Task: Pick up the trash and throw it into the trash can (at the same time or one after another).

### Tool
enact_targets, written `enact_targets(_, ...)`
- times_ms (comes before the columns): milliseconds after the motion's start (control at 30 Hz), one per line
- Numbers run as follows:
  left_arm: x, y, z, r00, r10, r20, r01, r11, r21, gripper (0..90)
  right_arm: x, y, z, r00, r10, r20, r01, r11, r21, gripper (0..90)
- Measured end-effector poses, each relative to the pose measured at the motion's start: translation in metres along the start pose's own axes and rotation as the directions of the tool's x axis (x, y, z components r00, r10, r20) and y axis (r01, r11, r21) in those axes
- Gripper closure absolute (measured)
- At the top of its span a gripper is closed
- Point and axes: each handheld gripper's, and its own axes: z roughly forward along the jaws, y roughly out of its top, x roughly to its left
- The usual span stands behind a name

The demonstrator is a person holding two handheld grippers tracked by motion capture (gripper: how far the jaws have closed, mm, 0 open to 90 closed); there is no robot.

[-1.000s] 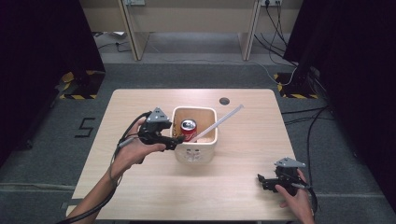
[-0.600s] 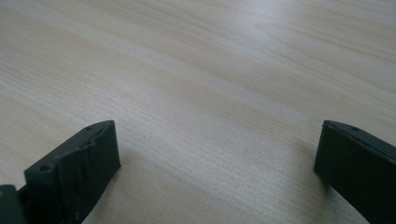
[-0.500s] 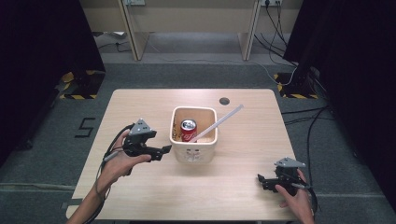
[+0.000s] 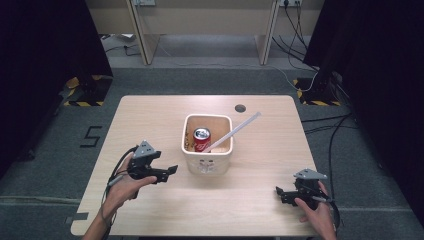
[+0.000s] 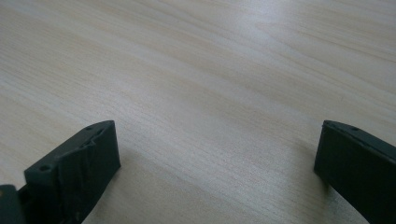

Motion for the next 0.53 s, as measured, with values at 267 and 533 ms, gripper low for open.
enact_targets(267,0.003,-0.024,0.01,0.9997,-0.016,-0.018,0.016,0.9999,0.003,16.1,0.0,0.0,0.0,1.0,0.002,0.0,-0.002,1.0,0.0,0.1)
enact_targets(533,0.003,-0.035,0.012,0.9993,-0.019,-0.034,0.019,0.9998,0.004,16.1,0.0,0.0,0.0,1.0,0.001,0.0,-0.001,1.0,-0.001,0.1)
